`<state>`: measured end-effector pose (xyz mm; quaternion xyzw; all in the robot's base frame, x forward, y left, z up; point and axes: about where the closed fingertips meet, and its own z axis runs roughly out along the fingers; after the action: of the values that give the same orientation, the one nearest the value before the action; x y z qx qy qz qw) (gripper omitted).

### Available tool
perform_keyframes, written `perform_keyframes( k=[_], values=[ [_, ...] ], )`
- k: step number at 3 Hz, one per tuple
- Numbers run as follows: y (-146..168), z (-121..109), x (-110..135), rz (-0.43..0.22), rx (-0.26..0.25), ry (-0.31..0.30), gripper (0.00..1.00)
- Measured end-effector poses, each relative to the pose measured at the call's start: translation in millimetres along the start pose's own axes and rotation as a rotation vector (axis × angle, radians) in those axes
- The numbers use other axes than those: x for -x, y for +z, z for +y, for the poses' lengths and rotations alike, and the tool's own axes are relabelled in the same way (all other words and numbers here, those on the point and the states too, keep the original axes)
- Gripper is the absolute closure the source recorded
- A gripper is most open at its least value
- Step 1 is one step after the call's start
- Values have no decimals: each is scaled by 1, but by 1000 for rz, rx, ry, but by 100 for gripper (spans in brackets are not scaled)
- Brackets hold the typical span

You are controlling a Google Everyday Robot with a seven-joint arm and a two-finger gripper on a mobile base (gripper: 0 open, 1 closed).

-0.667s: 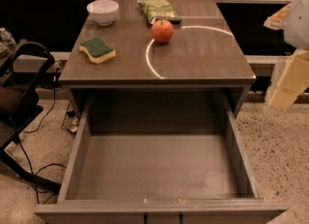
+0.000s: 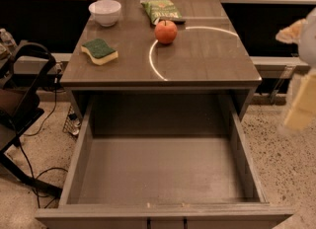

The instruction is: Close top drawer

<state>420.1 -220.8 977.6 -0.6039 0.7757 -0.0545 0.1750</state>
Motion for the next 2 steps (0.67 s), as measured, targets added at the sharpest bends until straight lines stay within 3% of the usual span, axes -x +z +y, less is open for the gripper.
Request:
perform_keyframes(
  k=[2],
  values=[
    [34,136,-76,9,35,-87,0]
  ],
)
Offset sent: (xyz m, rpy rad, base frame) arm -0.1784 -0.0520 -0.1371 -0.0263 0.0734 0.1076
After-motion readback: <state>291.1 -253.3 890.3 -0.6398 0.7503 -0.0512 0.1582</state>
